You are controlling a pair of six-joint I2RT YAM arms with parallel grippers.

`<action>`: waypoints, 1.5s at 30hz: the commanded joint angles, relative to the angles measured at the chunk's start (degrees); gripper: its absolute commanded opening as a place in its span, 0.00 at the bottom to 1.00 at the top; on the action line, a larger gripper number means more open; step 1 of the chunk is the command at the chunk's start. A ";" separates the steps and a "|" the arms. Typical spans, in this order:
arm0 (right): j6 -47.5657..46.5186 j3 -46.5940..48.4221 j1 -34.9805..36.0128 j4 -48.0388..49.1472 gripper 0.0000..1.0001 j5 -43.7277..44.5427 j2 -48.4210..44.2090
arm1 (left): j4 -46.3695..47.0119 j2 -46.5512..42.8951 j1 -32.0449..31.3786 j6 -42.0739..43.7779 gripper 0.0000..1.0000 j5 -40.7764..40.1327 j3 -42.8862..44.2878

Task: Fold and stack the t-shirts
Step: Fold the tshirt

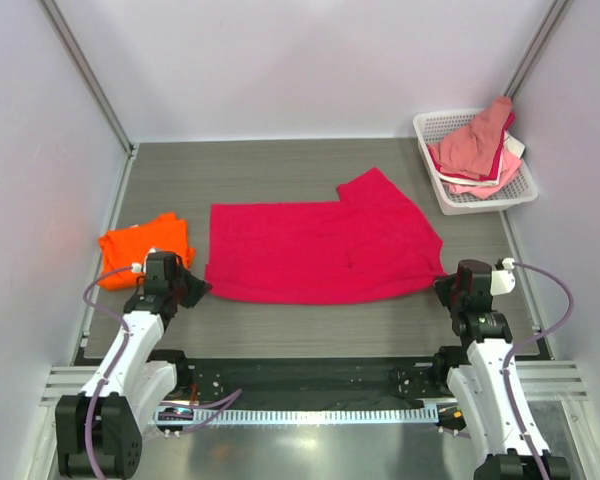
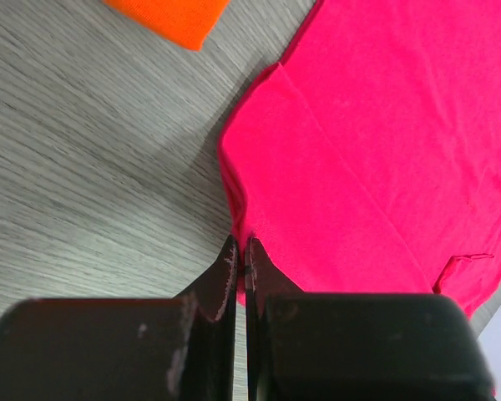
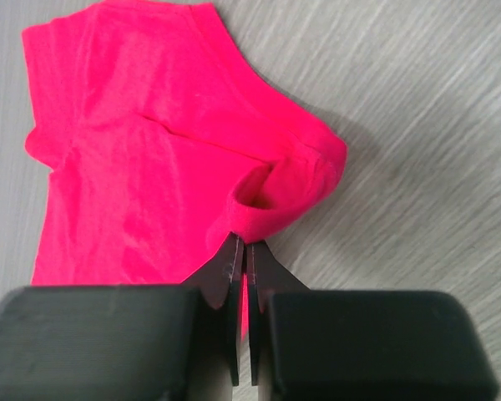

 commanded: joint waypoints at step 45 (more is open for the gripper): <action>-39.63 90.09 12.08 12.80 0.63 0.66 101.17 | 14.80 59.09 -0.34 8.96 0.93 -8.21 51.38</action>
